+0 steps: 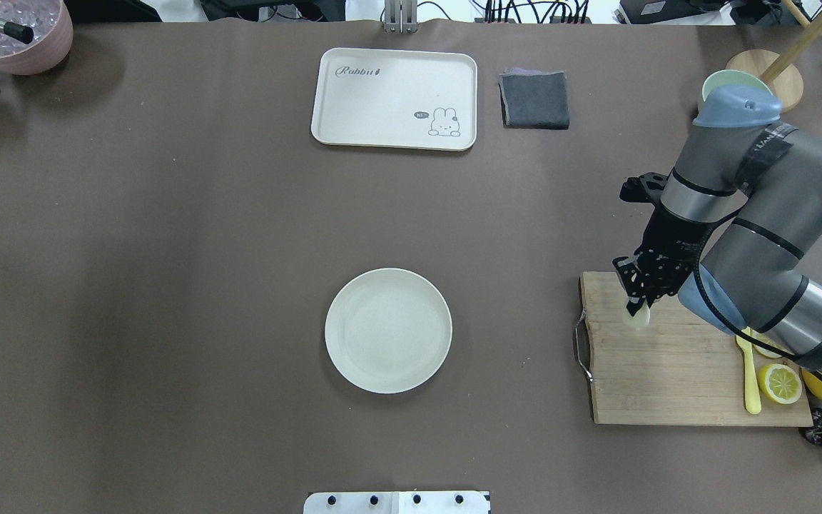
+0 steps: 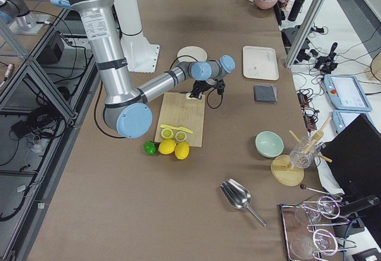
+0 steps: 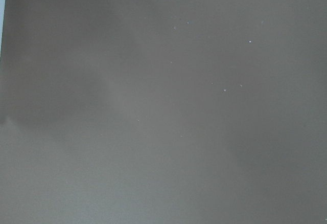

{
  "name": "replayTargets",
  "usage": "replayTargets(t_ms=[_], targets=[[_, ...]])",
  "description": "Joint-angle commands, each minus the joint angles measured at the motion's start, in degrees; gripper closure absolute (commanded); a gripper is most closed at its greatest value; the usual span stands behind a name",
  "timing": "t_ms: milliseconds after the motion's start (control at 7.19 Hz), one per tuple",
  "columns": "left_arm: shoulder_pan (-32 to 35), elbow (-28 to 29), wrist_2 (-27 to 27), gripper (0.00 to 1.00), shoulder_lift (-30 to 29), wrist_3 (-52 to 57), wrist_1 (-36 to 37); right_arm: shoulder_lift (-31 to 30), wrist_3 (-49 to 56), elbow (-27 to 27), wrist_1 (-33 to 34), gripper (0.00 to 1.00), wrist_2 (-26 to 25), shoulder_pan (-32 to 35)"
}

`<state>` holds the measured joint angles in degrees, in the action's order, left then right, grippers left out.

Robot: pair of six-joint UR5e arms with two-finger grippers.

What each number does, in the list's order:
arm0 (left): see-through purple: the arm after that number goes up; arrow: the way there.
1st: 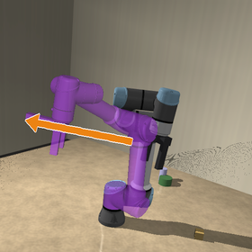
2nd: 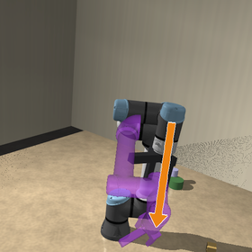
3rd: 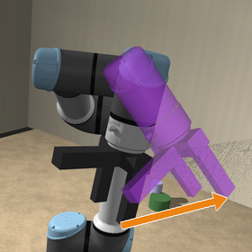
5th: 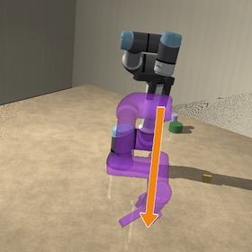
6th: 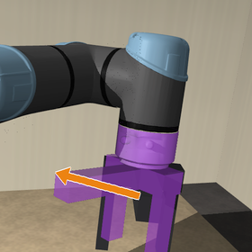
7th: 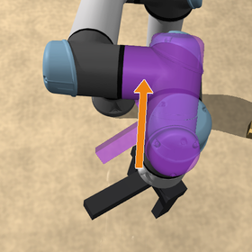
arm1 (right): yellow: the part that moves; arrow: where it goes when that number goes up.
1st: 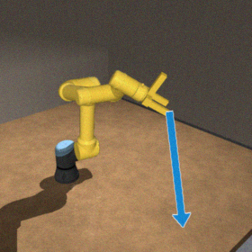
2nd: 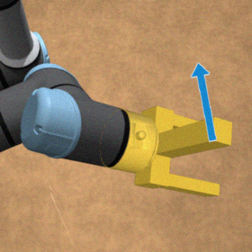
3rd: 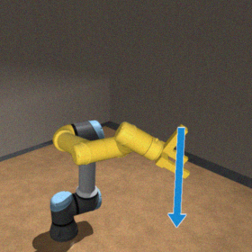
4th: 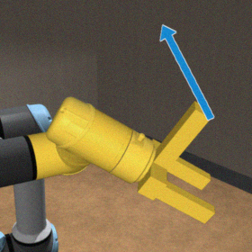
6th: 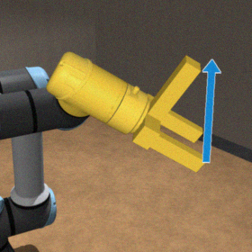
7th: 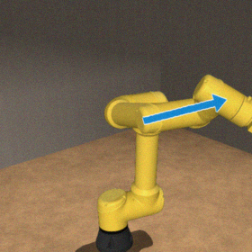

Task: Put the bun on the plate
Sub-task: 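Close the right gripper on the bun and lift it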

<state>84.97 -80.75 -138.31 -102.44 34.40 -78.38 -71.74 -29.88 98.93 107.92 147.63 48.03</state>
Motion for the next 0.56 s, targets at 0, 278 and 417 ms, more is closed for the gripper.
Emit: replayTargets(t_ms=[0,278,417], targets=[[-0.1,-1.4,0.1,0.03,-0.6,-0.4,0.9,5.2,-2.1,0.2,-0.2,0.8,3.1,0.2],[-0.1,-1.8,0.0,0.03,-1.1,-0.5,3.3,9.1,-5.3,-0.7,-0.5,0.8,3.0,-2.8],[0.0,-1.7,-0.1,0.03,-0.7,-0.4,3.4,11.8,-7.7,-1.8,-2.0,0.8,2.8,-5.0]])
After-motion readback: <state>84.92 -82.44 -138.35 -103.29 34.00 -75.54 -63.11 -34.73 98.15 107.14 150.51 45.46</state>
